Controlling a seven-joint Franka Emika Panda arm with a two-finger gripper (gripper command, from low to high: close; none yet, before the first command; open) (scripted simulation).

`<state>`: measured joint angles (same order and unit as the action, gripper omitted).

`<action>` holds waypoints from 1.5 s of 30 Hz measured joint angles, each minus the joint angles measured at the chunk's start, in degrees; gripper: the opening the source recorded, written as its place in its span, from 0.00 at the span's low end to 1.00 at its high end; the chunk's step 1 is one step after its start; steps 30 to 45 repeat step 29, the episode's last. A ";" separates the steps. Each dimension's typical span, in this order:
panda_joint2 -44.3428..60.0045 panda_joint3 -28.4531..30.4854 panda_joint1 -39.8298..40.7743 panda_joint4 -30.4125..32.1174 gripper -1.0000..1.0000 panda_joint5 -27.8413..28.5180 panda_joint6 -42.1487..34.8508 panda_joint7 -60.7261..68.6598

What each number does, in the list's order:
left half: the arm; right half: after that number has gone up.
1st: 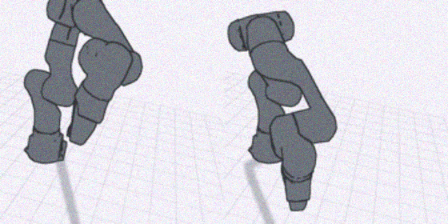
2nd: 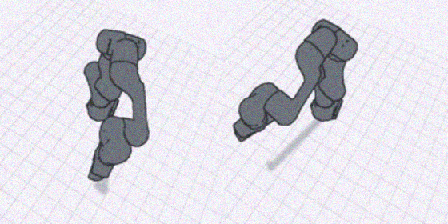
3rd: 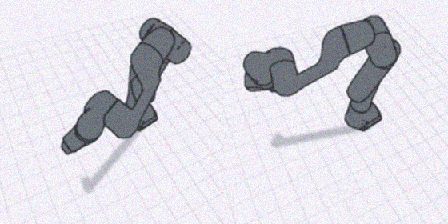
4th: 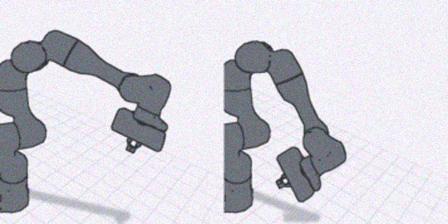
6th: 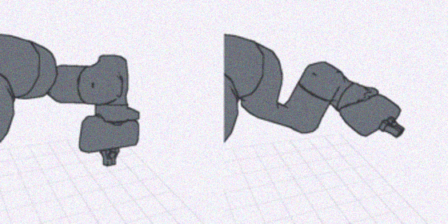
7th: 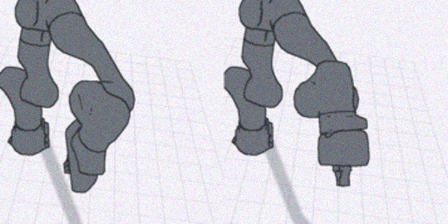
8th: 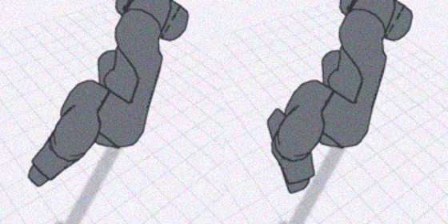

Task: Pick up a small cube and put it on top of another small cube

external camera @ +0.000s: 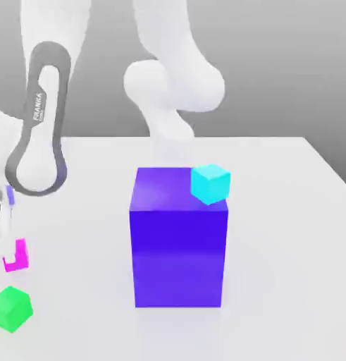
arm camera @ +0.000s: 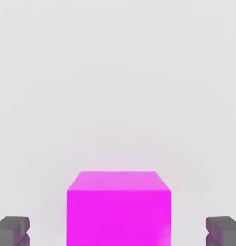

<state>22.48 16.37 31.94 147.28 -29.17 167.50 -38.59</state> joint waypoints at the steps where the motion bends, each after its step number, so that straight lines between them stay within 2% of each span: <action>1: 0.00 0.00 0.00 0.00 0.00 0.00 0.00 0.00; 7: 0.06 -0.09 0.05 -0.03 0.00 -0.11 0.05 0.07; 15: -11.10 10.55 -7.88 2.92 0.00 14.17 -7.67 -10.57; 21: -11.77 4.41 -14.79 -8.14 0.00 21.30 -18.58 -5.38; 25: -5.31 0.90 -14.23 -10.48 0.00 17.97 -14.64 -1.27; 26: -3.43 -0.04 -13.59 -10.69 1.00 16.79 -13.06 -0.37; 45: -3.43 -0.04 -13.59 -10.69 1.00 16.79 -13.06 -0.37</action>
